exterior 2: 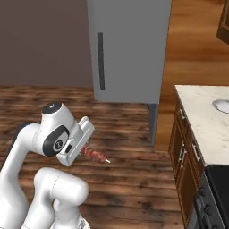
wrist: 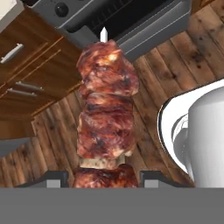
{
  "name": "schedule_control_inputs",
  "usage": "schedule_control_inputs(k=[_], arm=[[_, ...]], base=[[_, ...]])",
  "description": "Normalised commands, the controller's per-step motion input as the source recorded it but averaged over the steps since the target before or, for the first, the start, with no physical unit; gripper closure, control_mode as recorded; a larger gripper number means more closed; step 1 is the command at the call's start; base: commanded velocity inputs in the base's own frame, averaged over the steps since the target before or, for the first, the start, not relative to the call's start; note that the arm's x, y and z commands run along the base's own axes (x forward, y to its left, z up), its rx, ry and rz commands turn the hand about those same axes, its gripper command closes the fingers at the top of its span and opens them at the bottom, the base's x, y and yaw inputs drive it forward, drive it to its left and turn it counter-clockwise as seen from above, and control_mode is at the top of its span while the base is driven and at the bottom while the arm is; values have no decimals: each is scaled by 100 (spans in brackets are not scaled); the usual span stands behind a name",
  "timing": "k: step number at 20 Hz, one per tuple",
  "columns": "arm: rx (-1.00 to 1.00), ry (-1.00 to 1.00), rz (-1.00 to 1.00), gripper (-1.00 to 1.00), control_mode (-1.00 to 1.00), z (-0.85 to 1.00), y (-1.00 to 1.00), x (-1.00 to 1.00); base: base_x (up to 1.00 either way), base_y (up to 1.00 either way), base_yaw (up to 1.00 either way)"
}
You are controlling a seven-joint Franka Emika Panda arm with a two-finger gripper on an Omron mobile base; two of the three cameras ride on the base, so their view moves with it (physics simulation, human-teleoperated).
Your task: Place the cold items (orange and onion) from the fridge in one tupperware on the dining counter. Place the warm items (kebab skewer and hot dog) in the stove area in another tupperware.
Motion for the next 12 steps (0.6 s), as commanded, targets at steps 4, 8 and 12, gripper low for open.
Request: schedule_control_inputs(k=[4,8,12], arm=[[0,0,0,100,100,0,0,0],[0,0,0,100,100,0,0,0],[0,0,0,100,100,0,0,0]], base=[[61,46,23],[45,41,37],[36,27,47]])
